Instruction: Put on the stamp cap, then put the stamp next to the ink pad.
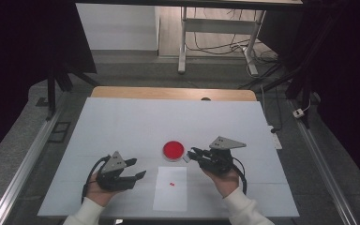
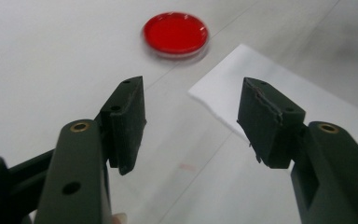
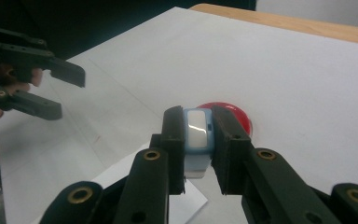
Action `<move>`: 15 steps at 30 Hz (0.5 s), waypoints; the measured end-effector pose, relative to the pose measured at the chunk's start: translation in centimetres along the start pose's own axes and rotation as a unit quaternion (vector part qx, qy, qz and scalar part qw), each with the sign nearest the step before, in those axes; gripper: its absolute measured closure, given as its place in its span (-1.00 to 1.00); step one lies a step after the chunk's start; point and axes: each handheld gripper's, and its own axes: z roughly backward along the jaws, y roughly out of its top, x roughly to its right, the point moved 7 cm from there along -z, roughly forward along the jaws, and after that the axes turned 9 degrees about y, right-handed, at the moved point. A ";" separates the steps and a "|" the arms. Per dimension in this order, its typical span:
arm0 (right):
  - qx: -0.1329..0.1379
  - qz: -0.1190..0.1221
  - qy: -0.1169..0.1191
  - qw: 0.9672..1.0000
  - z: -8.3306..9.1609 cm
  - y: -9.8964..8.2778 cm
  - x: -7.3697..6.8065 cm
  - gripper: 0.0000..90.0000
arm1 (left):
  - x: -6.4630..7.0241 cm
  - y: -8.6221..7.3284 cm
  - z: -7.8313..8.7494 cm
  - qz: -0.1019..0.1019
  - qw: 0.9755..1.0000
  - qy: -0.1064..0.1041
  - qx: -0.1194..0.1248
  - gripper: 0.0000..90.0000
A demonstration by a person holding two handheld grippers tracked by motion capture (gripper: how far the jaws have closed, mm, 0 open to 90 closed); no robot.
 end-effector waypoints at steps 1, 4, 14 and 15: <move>0.000 0.002 -0.001 1.000 0.0 0.0 0.0 0.68 | -0.3 -0.3 0.3 0.004 1.000 0.004 -0.001 -0.10; -0.002 0.011 -0.006 1.000 0.1 0.2 0.2 0.68 | -1.0 -1.2 1.0 0.007 1.000 0.018 -0.003 -0.10; -0.003 0.034 -0.022 0.999 0.5 0.5 0.8 0.68 | -2.6 -2.7 2.0 0.032 0.999 0.032 -0.010 -0.10; -0.001 0.035 -0.022 0.999 0.5 0.6 0.8 0.68 | -2.6 -2.7 2.0 0.032 0.999 0.032 -0.009 -0.10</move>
